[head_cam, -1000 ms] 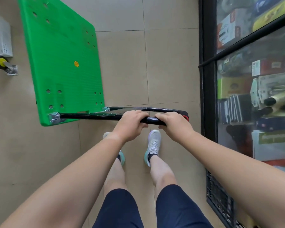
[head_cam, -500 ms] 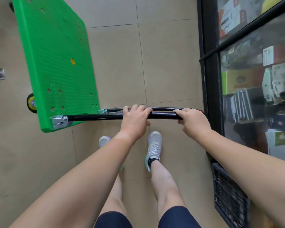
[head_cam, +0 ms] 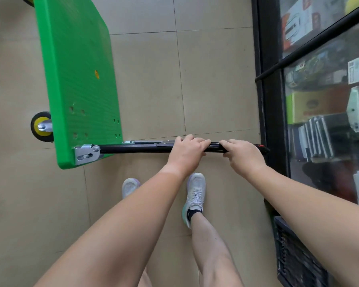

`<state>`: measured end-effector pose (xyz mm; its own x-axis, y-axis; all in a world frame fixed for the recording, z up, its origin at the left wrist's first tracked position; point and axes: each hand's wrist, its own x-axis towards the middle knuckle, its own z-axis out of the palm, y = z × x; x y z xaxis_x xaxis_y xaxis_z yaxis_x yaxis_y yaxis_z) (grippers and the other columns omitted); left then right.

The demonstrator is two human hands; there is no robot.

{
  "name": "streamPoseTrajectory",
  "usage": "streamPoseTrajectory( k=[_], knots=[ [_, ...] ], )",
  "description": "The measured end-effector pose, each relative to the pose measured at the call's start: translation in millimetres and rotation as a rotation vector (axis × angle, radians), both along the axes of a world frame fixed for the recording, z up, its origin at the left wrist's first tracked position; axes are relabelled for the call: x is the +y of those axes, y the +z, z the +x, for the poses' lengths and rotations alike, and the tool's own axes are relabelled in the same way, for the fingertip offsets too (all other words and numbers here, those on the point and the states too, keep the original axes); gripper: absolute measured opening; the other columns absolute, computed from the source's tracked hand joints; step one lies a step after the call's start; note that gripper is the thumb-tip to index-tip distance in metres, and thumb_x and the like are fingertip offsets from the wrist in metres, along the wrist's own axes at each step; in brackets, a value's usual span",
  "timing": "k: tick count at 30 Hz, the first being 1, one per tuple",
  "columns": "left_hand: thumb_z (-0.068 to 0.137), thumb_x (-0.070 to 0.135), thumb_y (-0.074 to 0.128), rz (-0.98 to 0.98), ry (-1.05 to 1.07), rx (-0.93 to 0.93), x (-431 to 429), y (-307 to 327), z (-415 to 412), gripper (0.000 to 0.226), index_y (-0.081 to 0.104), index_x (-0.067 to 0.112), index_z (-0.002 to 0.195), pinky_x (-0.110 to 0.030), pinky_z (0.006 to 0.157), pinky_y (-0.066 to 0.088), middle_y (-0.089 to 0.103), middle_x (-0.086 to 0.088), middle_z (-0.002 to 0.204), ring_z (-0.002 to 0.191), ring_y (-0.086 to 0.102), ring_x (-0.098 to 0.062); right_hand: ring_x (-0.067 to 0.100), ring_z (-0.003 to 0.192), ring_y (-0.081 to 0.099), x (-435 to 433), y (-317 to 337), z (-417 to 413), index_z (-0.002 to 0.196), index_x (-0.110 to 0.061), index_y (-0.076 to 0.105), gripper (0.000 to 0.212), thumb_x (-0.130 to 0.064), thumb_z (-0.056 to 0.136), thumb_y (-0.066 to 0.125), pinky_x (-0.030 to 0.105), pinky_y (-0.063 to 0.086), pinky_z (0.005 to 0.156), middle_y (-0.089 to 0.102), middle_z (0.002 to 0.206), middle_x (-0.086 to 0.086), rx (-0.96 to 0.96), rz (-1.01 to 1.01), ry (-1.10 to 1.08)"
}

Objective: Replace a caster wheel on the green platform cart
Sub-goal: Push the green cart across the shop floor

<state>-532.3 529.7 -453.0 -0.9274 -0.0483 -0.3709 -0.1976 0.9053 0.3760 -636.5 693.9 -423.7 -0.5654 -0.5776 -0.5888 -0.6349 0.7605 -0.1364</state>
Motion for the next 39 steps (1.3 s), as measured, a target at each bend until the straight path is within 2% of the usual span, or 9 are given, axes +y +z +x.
streamPoseTrajectory(
  k=[3, 6, 11, 15, 17, 22, 30, 34, 39],
  knots=[
    [0.091, -0.003, 0.063, 0.1, -0.024, 0.049, -7, -3, 11, 0.049, 0.062, 0.016, 0.136, -0.039, 0.088, 0.046, 0.067, -0.001, 0.135, 0.117, 0.063, -0.03, 0.03, 0.105, 0.06, 6, -8, -5, 0.138, -0.024, 0.053, 0.039, -0.017, 0.099, 0.054, 0.038, 0.047, 0.079, 0.066, 0.116, 0.003, -0.038, 0.051, -0.021],
    [0.076, -0.012, 0.07, 0.081, 0.013, 0.136, -24, -3, 33, 0.061, 0.066, 0.009, 0.134, -0.04, 0.089, 0.053, 0.072, -0.008, 0.126, 0.109, 0.067, -0.033, 0.03, 0.1, 0.06, 12, -16, -10, 0.135, -0.022, 0.055, 0.041, -0.01, 0.096, 0.055, 0.039, 0.049, 0.078, 0.066, 0.11, 0.003, -0.041, 0.041, -0.05],
    [0.077, 0.009, 0.087, -0.054, 0.121, 0.095, -92, -6, 73, 0.057, 0.067, 0.005, 0.13, -0.044, 0.085, 0.056, 0.072, -0.013, 0.114, 0.098, 0.069, -0.037, 0.032, 0.097, 0.06, 12, -21, -11, 0.127, -0.018, 0.056, 0.04, -0.004, 0.089, 0.055, 0.041, 0.049, 0.079, 0.065, 0.104, 0.004, -0.026, 0.036, -0.083],
    [0.089, 0.031, 0.079, -0.138, 0.12, -0.061, -140, -7, 97, 0.041, 0.069, 0.012, 0.124, -0.044, 0.083, 0.05, 0.072, -0.011, 0.103, 0.093, 0.068, -0.037, 0.027, 0.124, 0.053, -10, -20, 6, 0.15, -0.019, 0.043, 0.062, -0.02, 0.092, 0.066, 0.039, 0.039, 0.107, 0.057, 0.139, 0.0, -0.082, -0.027, -0.031],
    [0.095, 0.044, 0.069, -0.154, 0.14, -0.117, -155, -3, 102, 0.037, 0.069, 0.017, 0.121, -0.042, 0.084, 0.046, 0.072, -0.007, 0.105, 0.096, 0.068, -0.034, 0.026, 0.124, 0.054, -27, -21, 15, 0.15, -0.022, 0.044, 0.057, -0.023, 0.096, 0.062, 0.04, 0.04, 0.104, 0.058, 0.138, -0.002, -0.085, -0.074, -0.007],
    [0.102, 0.052, 0.055, -0.071, 0.15, -0.252, -175, 3, 100, 0.038, 0.062, 0.027, 0.129, -0.038, 0.085, 0.038, 0.067, 0.001, 0.123, 0.114, 0.062, -0.027, 0.028, 0.107, 0.064, -48, -20, 22, 0.138, -0.028, 0.059, 0.056, 0.0, 0.089, 0.061, 0.034, 0.048, 0.082, 0.069, 0.123, -0.005, -0.081, -0.079, -0.097],
    [0.104, 0.044, 0.058, 0.037, 0.183, -0.315, -227, 7, 136, 0.033, 0.061, 0.028, 0.133, -0.038, 0.098, 0.034, 0.067, 0.002, 0.129, 0.123, 0.057, -0.024, 0.018, 0.103, 0.069, -95, -4, 72, 0.135, -0.031, 0.062, 0.057, 0.001, 0.088, 0.056, 0.032, 0.051, 0.085, 0.066, 0.127, -0.011, -0.126, 0.018, -0.135],
    [0.104, 0.044, 0.057, 0.044, 0.178, -0.347, -261, 12, 159, 0.036, 0.06, 0.027, 0.136, -0.037, 0.099, 0.033, 0.066, 0.0, 0.131, 0.124, 0.057, -0.024, 0.013, 0.1, 0.07, -124, -6, 111, 0.133, -0.034, 0.062, 0.064, 0.005, 0.082, 0.051, 0.032, 0.052, 0.079, 0.067, 0.123, -0.015, -0.092, 0.032, -0.191],
    [0.103, 0.043, 0.06, 0.065, 0.237, -0.384, -304, 19, 180, 0.036, 0.061, 0.024, 0.134, -0.036, 0.1, 0.035, 0.068, -0.002, 0.132, 0.123, 0.059, -0.027, 0.023, 0.109, 0.064, -167, -10, 135, 0.134, -0.033, 0.06, 0.054, -0.004, 0.089, 0.056, 0.033, 0.05, 0.083, 0.066, 0.127, -0.009, -0.073, 0.02, -0.159]
  ],
)
